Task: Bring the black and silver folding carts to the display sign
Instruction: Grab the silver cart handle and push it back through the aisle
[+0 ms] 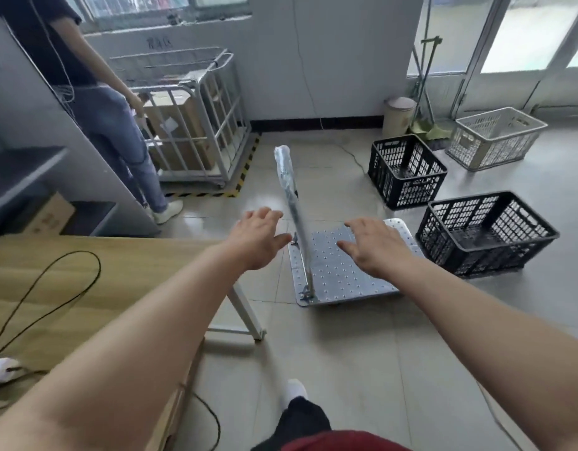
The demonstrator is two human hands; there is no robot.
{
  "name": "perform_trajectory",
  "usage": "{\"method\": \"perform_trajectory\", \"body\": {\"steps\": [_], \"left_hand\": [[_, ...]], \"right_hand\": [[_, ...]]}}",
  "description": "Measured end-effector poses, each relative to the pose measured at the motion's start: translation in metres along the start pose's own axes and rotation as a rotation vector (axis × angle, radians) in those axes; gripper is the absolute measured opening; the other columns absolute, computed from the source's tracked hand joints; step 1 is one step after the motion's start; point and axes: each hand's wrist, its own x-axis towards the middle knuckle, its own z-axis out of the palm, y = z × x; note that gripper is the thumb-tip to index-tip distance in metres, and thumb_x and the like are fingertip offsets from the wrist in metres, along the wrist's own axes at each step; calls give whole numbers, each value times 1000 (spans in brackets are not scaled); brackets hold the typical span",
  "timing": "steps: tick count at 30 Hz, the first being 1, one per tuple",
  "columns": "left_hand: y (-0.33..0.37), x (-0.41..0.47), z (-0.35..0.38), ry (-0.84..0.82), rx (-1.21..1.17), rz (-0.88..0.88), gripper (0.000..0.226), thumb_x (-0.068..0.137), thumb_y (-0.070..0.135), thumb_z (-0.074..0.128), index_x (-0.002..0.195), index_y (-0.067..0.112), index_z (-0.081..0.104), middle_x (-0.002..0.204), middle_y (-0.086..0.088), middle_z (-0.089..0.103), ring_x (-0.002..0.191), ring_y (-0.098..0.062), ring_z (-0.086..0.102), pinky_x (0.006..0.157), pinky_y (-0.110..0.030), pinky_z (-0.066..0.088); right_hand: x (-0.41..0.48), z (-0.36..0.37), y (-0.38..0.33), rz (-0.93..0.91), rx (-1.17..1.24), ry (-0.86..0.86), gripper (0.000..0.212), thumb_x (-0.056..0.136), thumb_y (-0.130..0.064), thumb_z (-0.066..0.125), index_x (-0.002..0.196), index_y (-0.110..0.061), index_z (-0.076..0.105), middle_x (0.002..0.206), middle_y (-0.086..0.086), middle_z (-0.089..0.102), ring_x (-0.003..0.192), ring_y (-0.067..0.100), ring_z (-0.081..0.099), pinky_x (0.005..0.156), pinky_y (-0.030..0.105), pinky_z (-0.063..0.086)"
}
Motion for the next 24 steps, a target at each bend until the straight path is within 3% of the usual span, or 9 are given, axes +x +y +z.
{"method": "perform_trajectory", "body": {"steps": [8, 18, 24], "left_hand": [[-83, 149, -26, -79, -20, -17, 59, 95, 45, 42, 146, 20, 26, 153, -5, 27, 138, -27, 20, 109, -46, 25], [-133, 289, -9, -211, -35, -139, 56, 97, 39, 41, 146, 20, 25, 152, -9, 27, 137, -32, 21, 108, -48, 27], [-140, 362, -14, -273, 43, -147, 57, 96, 40, 42, 146, 20, 24, 151, -9, 27, 137, -31, 21, 106, -49, 28]], "right_hand": [[157, -5, -48, 39, 27, -47, 54, 94, -51, 39, 138, -20, 37, 139, 7, 45, 129, 28, 37, 105, 46, 32], [310, 38, -71, 46, 59, -138, 52, 92, -48, 45, 134, -17, 38, 135, 9, 45, 126, 29, 39, 99, 44, 34], [370, 74, -71, 30, 67, -155, 82, 90, -42, 53, 149, -12, 4, 153, 7, 20, 138, 27, 23, 111, 46, 25]]}}
